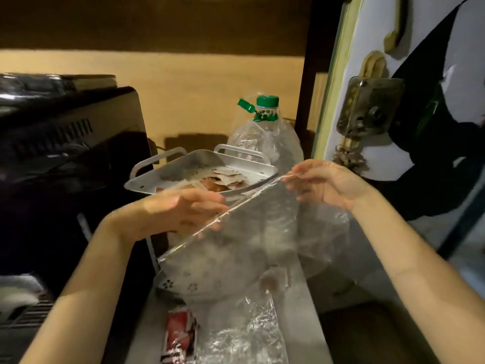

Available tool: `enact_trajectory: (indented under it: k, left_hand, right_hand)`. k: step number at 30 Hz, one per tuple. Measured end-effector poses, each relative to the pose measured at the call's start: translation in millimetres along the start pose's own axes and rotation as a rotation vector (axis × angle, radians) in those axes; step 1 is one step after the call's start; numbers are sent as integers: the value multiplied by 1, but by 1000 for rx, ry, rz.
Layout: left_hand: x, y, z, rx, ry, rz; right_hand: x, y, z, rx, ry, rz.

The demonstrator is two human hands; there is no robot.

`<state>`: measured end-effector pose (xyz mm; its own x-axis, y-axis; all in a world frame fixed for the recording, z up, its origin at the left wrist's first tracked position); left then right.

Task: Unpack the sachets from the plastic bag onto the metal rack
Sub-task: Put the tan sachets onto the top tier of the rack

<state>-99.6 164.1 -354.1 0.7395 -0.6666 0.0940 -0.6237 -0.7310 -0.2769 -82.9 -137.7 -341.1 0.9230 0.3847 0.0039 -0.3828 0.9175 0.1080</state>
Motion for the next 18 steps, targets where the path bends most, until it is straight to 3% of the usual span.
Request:
enact_trajectory:
  k: [3,5,8,12,15,18]
  left_hand:
    - [0,18,12,97,-61,237]
    - [0,36,24,169,-105,285]
    - [3,59,42,148,-118,270]
    - [-5,75,73,-47,-120,223]
    - [-16,79,94,-183,-155,201]
    - [-29,81,114,-338,-178,74]
  right_hand:
    - [-3,3,-14,-59,57,16]
    - [-4,6,-22,-127,89,47]
    - [-5,8,-32,-240,153,89]
    - [-8,10,-45,-315,228,92]
    - [-12,6,-62,-252,329,41]
    - [-21,-8,-98,-147,552,-32]
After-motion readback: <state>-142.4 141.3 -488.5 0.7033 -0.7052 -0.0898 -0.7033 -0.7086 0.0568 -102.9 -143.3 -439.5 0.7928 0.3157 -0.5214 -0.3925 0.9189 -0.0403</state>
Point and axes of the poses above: each hand's wrist, its own x-axis towards the middle knuckle, its own y-axis out of the palm, z = x × y, the point moved 1 cm from there along x, towards the middle knuckle, and after that the axes turned 7 degrees about y, right-handed, at the moved point
